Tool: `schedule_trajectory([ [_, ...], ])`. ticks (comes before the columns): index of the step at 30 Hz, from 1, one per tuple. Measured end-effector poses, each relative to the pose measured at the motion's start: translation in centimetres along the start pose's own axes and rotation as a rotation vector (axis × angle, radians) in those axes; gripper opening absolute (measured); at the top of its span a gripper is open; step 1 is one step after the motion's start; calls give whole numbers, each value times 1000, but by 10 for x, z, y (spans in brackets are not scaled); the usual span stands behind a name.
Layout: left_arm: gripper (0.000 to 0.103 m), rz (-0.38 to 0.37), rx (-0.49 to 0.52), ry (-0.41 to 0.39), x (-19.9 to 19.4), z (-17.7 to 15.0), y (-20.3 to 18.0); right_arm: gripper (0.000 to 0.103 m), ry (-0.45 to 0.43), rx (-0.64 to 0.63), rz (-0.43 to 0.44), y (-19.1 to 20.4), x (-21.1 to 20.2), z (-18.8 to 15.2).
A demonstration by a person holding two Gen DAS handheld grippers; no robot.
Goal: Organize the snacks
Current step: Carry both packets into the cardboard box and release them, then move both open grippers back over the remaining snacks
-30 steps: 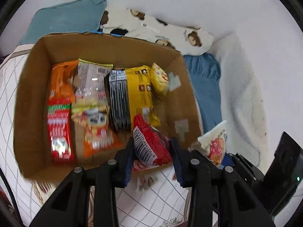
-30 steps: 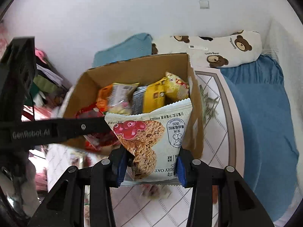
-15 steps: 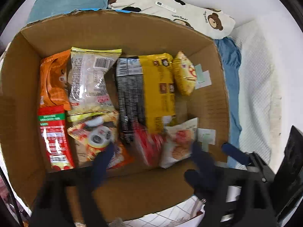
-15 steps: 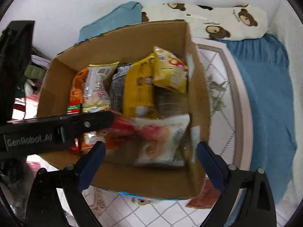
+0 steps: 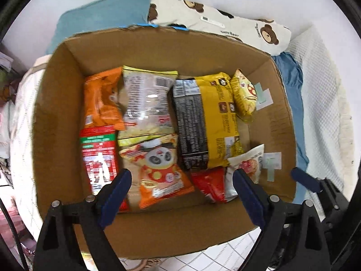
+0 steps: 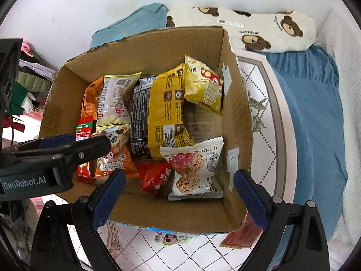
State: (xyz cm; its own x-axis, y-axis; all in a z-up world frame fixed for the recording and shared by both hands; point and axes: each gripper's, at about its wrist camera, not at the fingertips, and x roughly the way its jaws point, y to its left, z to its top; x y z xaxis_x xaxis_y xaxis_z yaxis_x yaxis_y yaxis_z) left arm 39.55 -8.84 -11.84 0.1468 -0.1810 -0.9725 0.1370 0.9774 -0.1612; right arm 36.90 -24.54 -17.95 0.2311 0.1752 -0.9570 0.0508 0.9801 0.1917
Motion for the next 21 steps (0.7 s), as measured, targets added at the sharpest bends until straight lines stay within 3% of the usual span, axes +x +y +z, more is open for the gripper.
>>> schedule_trajectory([
  [21, 92, 163, -21, -331, -78, -92, 25, 99, -236, -53, -23, 27, -64, -62],
])
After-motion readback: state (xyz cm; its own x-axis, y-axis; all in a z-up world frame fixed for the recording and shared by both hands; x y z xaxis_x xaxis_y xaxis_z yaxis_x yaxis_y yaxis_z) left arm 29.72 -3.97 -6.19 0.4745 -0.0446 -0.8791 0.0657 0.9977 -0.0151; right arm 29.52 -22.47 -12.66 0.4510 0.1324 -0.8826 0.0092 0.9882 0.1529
